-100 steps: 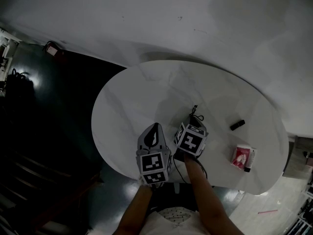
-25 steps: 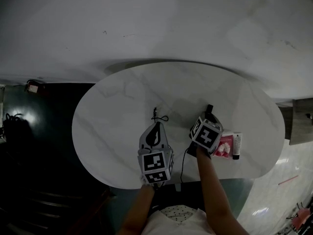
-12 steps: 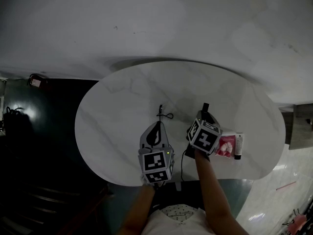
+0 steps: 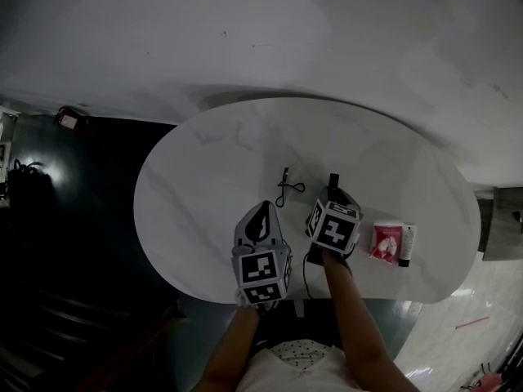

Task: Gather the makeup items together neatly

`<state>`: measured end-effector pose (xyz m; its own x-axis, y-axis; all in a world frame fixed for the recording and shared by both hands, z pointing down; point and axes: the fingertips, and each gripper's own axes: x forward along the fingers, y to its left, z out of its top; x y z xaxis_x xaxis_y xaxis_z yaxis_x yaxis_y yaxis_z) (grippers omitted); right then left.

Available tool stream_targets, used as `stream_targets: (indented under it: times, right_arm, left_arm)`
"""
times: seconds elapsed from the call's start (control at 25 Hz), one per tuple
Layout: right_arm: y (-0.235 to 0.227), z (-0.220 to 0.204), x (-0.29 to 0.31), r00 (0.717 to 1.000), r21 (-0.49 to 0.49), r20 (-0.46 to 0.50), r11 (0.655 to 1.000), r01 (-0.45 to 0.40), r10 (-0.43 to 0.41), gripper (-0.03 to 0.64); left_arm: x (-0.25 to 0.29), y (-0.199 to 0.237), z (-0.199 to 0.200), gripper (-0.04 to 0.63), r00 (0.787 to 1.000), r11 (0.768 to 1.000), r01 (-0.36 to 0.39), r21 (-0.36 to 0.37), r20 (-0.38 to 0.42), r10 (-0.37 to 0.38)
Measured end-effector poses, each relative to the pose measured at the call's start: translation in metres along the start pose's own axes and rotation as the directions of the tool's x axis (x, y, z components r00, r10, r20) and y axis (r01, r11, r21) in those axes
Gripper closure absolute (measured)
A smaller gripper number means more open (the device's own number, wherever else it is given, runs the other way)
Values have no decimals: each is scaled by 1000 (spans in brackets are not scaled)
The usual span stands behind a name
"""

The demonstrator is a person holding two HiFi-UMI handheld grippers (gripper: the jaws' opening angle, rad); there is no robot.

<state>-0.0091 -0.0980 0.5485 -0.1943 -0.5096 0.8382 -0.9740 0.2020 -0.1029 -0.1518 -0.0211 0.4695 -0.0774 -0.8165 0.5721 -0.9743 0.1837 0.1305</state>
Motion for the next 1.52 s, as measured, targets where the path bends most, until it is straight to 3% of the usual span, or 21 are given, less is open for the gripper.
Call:
stream_targets:
  times: [0.6,1.52]
  right_arm:
    - [18,-13,10,999,-54,-30,998,-26,24,505]
    - [18,-12,10,999,-8,-38,1000,-23,23,472]
  left_arm:
    - [-6,19,-5,558,1000,1000,-18,-14,-5,18]
    - [-4,20,-11,558,1000,1000,-11,-27,-25,10]
